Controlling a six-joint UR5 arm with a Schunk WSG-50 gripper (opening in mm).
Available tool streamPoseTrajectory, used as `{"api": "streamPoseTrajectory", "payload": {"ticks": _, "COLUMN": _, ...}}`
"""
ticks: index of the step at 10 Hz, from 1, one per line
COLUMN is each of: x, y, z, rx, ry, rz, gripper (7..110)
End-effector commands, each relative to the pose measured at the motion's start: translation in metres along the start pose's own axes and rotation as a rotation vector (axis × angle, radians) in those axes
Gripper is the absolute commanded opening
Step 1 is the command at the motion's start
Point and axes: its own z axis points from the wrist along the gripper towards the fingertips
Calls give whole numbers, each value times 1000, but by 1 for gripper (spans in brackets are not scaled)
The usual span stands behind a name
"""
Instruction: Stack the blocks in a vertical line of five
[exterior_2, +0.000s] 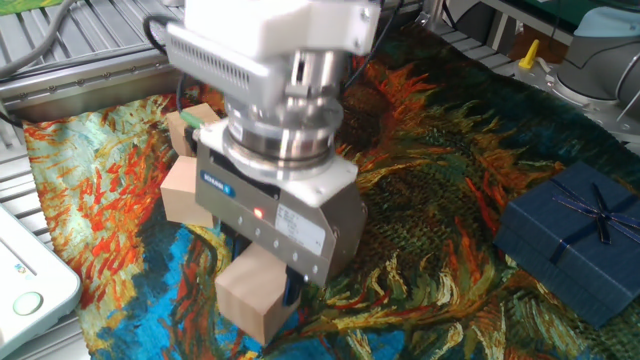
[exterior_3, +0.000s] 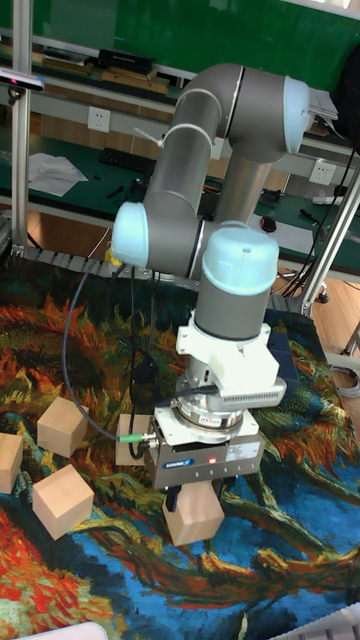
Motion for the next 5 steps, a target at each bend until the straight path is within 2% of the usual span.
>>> {"api": "streamPoseTrajectory", "payload": {"ticks": 1, "x": 6, "y": -10, "z": -34, "rx": -17, "ry": 13, "rz": 8, "gripper": 7}}
{"api": "streamPoseTrajectory", "payload": {"ticks": 3, "x": 19, "y": -26, "z": -53, "rx": -25, "ry": 19, "rz": 13, "gripper": 7}}
{"api": "streamPoseTrajectory", "payload": {"ticks": 5, "x": 33, "y": -41, "z": -73, "rx": -59, "ry": -13, "rz": 29, "gripper": 7}}
